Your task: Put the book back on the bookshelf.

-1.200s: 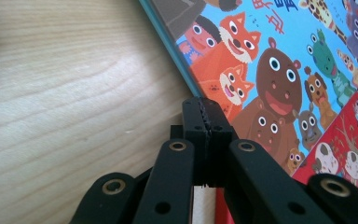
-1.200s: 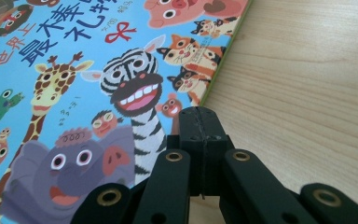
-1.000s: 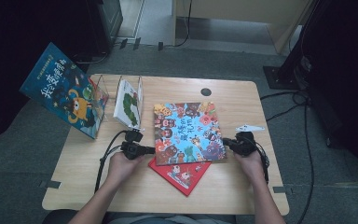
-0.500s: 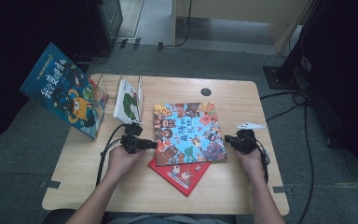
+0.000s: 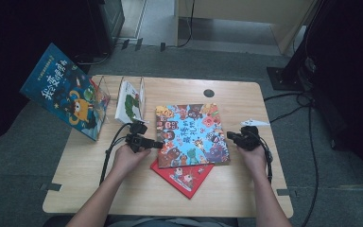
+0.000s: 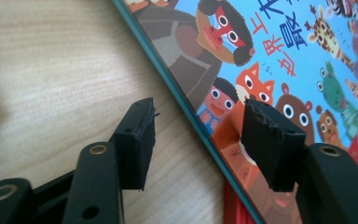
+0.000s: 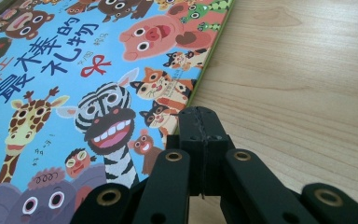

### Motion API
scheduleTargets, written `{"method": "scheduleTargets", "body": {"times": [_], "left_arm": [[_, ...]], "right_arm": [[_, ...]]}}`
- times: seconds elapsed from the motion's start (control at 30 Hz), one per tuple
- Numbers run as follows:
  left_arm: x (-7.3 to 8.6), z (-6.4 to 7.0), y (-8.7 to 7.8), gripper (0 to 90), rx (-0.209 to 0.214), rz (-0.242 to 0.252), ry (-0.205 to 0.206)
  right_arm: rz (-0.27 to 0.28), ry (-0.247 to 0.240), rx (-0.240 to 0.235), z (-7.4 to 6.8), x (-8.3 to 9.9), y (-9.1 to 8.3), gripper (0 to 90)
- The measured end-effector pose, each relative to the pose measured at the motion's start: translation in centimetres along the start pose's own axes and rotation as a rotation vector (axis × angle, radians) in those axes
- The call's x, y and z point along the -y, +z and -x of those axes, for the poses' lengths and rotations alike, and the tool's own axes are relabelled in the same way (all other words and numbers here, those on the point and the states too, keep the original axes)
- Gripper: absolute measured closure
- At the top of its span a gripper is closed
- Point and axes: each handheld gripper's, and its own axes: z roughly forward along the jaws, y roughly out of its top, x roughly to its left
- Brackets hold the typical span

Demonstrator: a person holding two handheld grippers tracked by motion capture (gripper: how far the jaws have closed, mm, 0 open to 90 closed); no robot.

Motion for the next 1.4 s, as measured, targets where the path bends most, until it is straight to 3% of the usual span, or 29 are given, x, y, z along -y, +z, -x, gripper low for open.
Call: {"method": "scheduleTargets", "body": {"times": [0.1, 0.3, 0.43, 0.6, 0.97, 1.2, 1.4], "left_arm": [[0.0, 0.2, 0.0, 38.4, -0.019, 0.001, 0.024], [-0.1, 0.6, 0.3, 25.9, 0.011, -0.004, 0.011], [-0.5, 0.5, 0.6, 26.9, 0.031, -0.003, 0.009], [-1.1, 0.2, 0.7, 27.7, 0.051, -0.018, -0.047], [-1.6, 0.7, 1.2, 28.1, 0.051, -0.03, -0.075], [-1.9, 0.2, 0.8, 35.5, 0.05, -0.074, -0.148], [-1.6, 0.2, 0.2, 39.7, 0.011, -0.109, -0.152]], "right_arm": [[-0.004, -0.014, 0.022, 0.0, -0.2, 0.0, 90.0], [-0.014, -0.003, 0.019, 0.0, -0.3, 0.4, 89.3], [-0.022, -0.005, 0.011, -0.2, -0.5, 0.8, 88.8], [-0.033, -0.002, 0.007, -0.4, -0.9, 1.5, 90.0], [-0.068, -0.002, 0.061, -0.3, -2.2, 2.9, 90.0], [-0.082, 0.041, 0.0, -0.1, -2.5, 3.2, 90.0], [-0.101, 0.001, -0.022, -0.9, -2.5, 3.4, 90.0]]}}
